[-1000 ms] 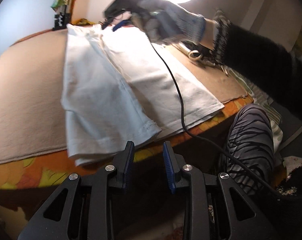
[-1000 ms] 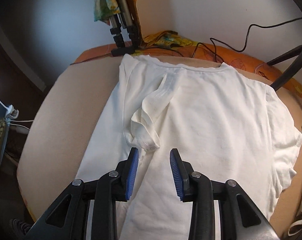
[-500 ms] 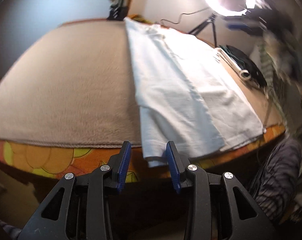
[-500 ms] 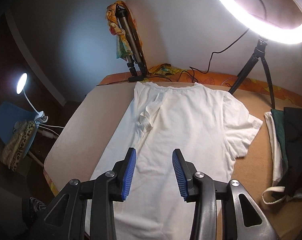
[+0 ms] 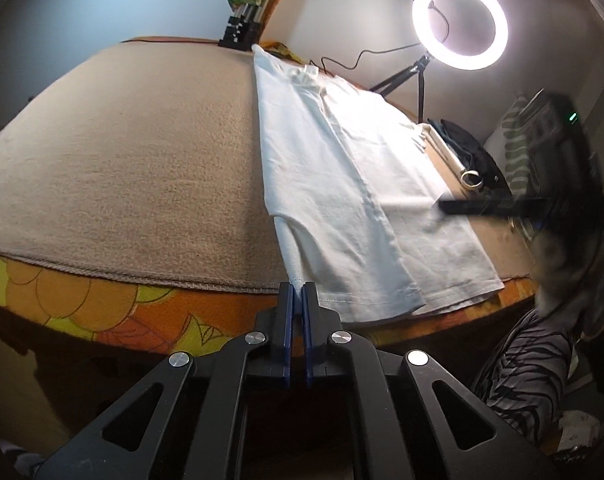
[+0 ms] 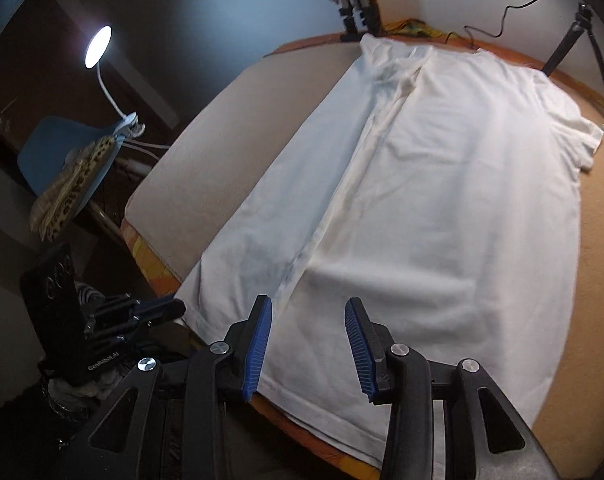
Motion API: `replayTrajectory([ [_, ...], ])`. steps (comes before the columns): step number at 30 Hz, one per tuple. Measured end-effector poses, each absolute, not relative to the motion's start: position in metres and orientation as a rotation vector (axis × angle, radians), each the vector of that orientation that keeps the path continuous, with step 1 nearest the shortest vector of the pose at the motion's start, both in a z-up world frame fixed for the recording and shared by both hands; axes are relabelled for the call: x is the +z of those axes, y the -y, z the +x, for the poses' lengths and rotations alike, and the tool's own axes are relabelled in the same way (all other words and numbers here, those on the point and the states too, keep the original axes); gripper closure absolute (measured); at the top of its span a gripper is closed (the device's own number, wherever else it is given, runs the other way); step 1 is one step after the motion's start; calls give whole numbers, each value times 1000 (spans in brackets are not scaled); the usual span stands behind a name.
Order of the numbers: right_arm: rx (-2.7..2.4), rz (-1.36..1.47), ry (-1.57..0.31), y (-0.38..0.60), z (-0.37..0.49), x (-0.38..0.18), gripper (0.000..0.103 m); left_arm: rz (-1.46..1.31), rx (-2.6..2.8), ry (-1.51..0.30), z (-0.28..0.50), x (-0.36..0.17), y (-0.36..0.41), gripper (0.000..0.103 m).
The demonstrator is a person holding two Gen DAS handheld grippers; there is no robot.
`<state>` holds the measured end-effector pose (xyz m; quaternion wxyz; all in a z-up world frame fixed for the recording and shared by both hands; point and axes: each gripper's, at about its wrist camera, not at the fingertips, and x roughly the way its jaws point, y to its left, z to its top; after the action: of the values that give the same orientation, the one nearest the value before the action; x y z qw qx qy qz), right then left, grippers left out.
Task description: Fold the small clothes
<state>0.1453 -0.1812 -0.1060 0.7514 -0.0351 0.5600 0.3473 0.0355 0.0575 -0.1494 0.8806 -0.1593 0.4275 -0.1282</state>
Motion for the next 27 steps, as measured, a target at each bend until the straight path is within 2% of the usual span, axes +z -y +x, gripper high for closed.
replayTrajectory([
  [5, 800, -162, -1288, 142, 125, -141, 63, -354, -254, -878, 28, -150, -59, 100],
  [8, 773, -267, -1243, 129, 116, -137, 80, -357, -246, -887, 27, -154, -59, 100],
  [9, 765, -278, -1242, 128, 115, -136, 91, -348, -241, -890, 26, -155, -59, 100],
  [10, 764, -287, -1244, 129, 114, -135, 97, -340, -238, -893, 25, -156, -58, 100],
  [15, 718, -271, -1256, 141, 119, -134, 99, -312, -222, -911, 19, -159, -60, 100],
  [18, 735, -227, -1254, 152, 118, -132, 92, -293, -197, -893, 12, -151, -64, 100],
  [20, 749, -184, -1219, 165, 117, -123, 83, -287, -187, -872, 7, -143, -66, 95],
  [21, 753, -159, -1189, 173, 117, -115, 71, -282, -187, -860, 7, -139, -65, 93],
  [22, 754, -147, -1165, 179, 117, -108, 66, -275, -190, -842, 6, -133, -63, 93],
  [26, 753, -97, -1058, 212, 119, -78, 62, -250, -252, -801, 10, -117, -42, 93],
  [27, 750, -86, -1033, 220, 119, -72, 58, -243, -271, -796, 13, -114, -35, 93],
])
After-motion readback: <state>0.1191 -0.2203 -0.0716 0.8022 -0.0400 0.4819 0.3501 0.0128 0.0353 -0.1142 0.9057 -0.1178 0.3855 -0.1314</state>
